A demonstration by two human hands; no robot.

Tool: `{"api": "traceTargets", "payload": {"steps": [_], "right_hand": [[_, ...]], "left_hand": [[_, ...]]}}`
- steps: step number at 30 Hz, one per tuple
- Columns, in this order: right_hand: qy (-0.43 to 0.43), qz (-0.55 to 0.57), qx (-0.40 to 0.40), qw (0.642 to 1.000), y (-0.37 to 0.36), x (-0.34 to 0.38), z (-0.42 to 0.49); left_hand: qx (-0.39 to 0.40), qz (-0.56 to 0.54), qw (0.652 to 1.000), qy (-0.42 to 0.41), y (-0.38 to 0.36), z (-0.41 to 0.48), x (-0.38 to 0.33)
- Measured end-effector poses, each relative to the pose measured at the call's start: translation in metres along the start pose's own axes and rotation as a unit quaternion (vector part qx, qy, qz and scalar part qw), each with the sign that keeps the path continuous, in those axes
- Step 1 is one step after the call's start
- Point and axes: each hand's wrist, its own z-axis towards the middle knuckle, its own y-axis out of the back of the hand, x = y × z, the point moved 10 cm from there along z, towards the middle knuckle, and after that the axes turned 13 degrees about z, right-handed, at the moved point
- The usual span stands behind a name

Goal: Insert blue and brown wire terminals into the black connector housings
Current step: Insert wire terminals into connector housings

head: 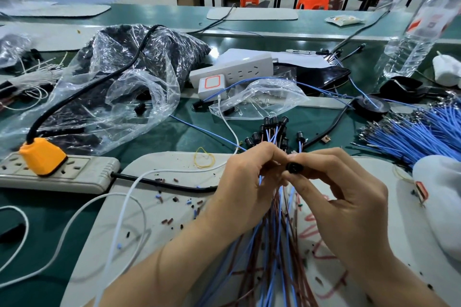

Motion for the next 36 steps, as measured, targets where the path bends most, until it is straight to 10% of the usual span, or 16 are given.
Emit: {"api": "traceTargets", "payload": {"steps": [19, 36], "right_hand": [[-0.047, 0.054, -0.127, 0.989, 0.017, -0.010, -0.008], [-0.103, 0.043, -0.052, 0.992, 0.001, -0.030, -0.007]], "left_hand": [[-0.011, -0.092, 0.994, 0.055, -0.001, -0.003, 0.009], [-0.059, -0.033, 0.997, -0.026, 0.015, -0.002, -0.014]]}}
